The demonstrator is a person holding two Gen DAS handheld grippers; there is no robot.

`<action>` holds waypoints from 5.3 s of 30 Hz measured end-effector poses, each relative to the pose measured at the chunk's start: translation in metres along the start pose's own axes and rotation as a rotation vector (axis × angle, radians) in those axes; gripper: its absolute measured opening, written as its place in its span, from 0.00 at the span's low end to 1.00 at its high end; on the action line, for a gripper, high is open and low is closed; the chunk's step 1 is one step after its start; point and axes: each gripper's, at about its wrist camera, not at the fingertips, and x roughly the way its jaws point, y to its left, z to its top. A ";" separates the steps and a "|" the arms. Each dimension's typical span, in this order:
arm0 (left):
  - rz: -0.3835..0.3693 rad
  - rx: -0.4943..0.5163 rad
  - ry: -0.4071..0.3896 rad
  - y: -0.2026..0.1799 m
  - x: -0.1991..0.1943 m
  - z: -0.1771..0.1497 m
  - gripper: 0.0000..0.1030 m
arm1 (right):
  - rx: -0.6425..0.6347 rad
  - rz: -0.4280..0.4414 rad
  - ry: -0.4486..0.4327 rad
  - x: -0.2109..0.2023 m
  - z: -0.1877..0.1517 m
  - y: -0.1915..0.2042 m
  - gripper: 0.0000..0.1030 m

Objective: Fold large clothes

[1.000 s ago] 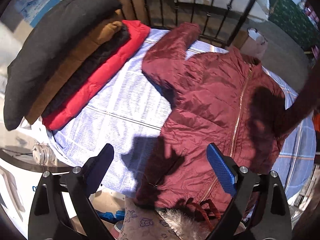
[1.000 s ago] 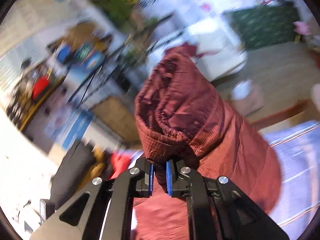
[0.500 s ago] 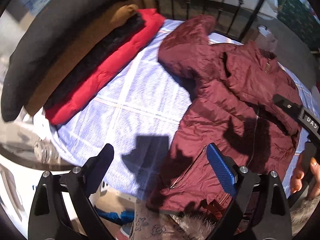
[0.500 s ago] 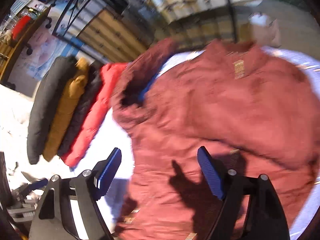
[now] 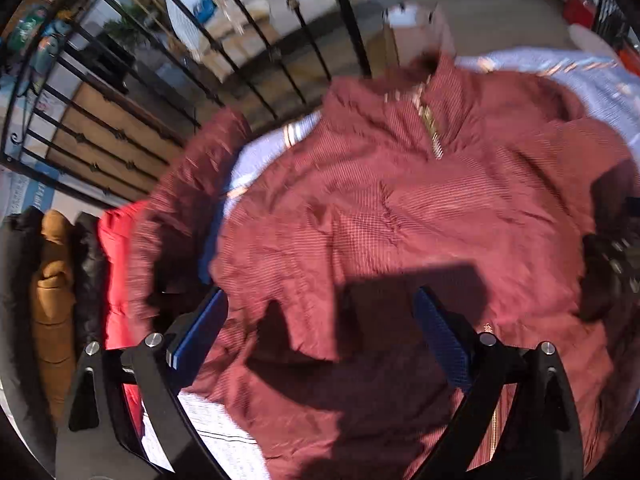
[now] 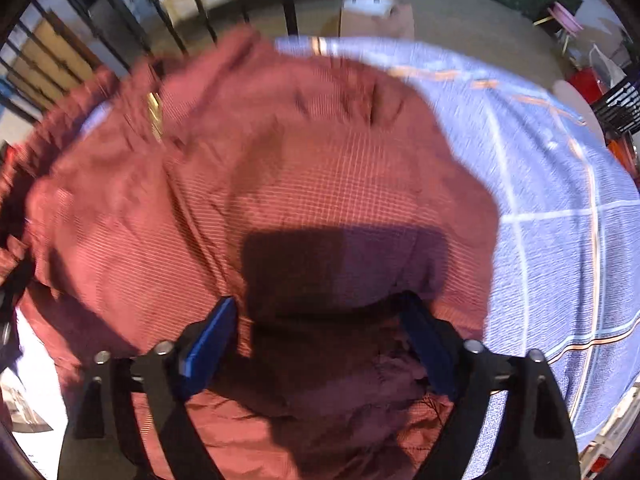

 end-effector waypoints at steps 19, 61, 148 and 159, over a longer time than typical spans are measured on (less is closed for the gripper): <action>-0.089 -0.093 0.248 -0.001 0.098 0.005 0.96 | 0.019 -0.082 0.080 0.057 -0.010 0.003 0.96; 0.108 -0.231 0.234 0.213 0.093 0.034 0.10 | -0.047 0.161 -0.010 -0.089 -0.065 0.062 0.95; -0.320 -0.136 0.119 0.107 -0.032 -0.304 0.96 | 0.035 0.102 0.113 -0.045 -0.259 -0.063 0.92; -0.475 -0.102 0.260 0.076 -0.015 -0.369 0.95 | -0.089 0.204 0.347 -0.012 -0.344 -0.057 0.83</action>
